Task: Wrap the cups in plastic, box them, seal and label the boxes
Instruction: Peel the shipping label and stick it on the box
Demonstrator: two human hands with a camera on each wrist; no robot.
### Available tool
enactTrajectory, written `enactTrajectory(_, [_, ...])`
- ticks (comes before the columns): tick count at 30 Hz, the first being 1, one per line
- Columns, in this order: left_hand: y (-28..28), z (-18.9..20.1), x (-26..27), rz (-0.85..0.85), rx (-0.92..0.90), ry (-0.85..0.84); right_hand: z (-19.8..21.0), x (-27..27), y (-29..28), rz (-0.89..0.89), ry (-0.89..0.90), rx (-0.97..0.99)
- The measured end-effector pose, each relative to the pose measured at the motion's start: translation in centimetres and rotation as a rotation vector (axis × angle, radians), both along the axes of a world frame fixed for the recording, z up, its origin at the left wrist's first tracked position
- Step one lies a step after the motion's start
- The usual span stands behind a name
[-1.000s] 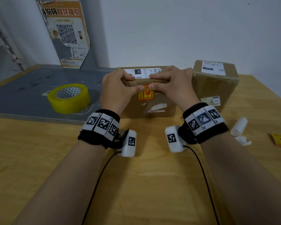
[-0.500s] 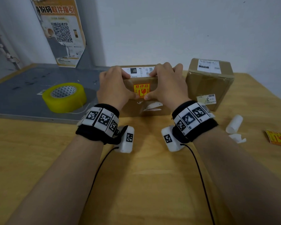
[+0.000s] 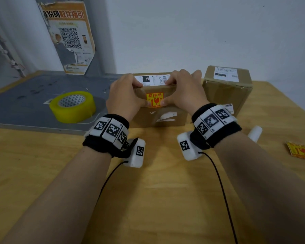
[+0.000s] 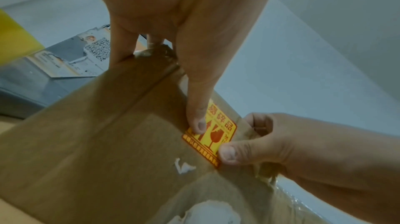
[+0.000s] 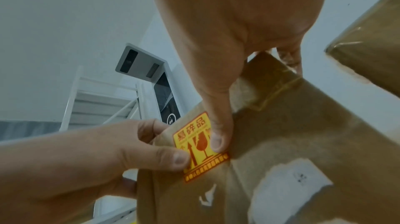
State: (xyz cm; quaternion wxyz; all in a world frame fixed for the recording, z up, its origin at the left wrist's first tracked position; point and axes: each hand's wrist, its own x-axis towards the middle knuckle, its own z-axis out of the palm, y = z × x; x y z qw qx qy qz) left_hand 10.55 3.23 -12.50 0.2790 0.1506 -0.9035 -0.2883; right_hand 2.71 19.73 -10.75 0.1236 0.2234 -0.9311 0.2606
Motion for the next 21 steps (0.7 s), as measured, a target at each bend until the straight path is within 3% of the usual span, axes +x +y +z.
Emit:
enactTrajectory(6, [-0.6,-0.1,-0.5,0.027,0.115,0.062,-0.1,-0.5,-0.1,0.014,-0.018,-0.112])
enactTrajectory(11, [-0.6,-0.1,-0.5,0.027,0.088,0.058,0.0,-0.9,0.3,0.047,-0.088,-0.216])
enactTrajectory(14, [0.1,0.0,-0.3,0.03,-0.015,-0.003,0.3,-0.4,-0.1,0.01,-0.059,-0.103])
enactTrajectory(18, [0.8,0.3,-0.3,0.049,-0.077,-0.08,0.1,1.1,-1.9,-0.106,0.1,0.201])
enactTrajectory(21, [0.8,0.3,-0.4,0.046,-0.087,-0.081,0.2,1.1,-2.1,-0.095,0.111,0.227])
